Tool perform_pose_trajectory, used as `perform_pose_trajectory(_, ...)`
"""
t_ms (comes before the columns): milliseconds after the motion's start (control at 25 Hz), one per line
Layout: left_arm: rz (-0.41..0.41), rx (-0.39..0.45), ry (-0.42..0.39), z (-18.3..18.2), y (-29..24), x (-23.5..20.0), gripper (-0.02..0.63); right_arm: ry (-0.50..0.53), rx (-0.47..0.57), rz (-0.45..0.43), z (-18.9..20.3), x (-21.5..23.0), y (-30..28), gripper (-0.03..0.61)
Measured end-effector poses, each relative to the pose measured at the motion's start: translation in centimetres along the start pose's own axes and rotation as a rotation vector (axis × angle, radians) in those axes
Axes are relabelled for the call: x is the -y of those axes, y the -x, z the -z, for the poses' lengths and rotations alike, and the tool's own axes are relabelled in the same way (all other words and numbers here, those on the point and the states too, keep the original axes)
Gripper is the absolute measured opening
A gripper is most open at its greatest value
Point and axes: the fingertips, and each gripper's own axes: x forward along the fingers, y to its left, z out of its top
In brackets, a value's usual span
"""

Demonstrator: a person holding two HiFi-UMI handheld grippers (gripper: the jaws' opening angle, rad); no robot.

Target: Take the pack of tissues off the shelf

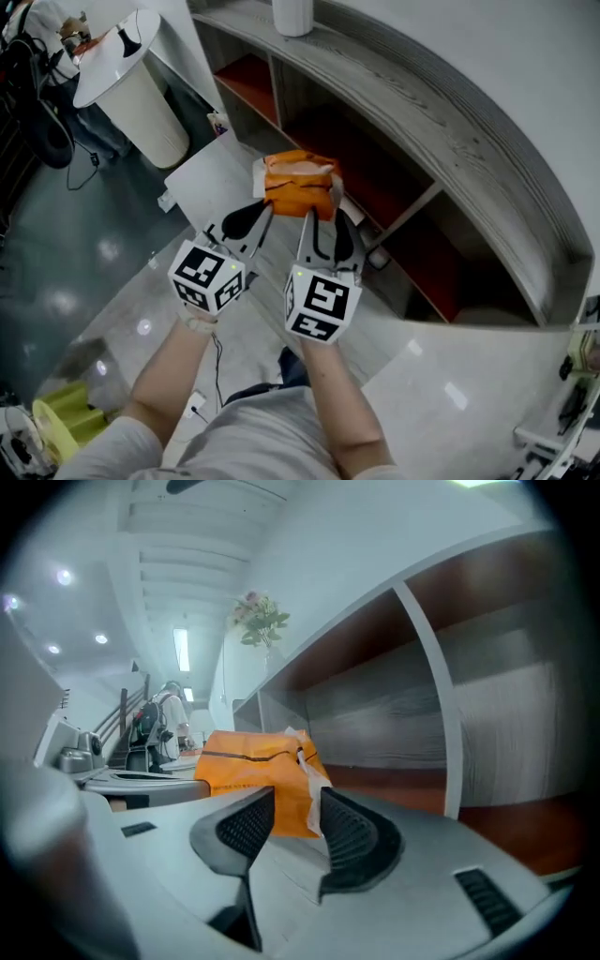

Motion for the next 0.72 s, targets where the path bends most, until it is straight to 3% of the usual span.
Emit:
perform_pose_trajectory(160, -0.060, 0.015, 0.007, -0.1, 4.0, -0.3, 0.018, 0.027, 0.004, -0.059, -0.2, -2.6, 2.2, 0.070)
perform_pose_trajectory(400, -0.176, 0.034, 0.007, -0.3, 12.4, 0.8, 0.018, 0.072, -0.017, -0.195, 0.1, -8.2, 7.7, 0.044)
perform_pose_trajectory(720, -0.337, 0.032, 0.038, 2.1, 21.7, 2.4, 0.018, 0.120, -0.051, -0.376, 2.4, -14.0, 13.4, 0.038)
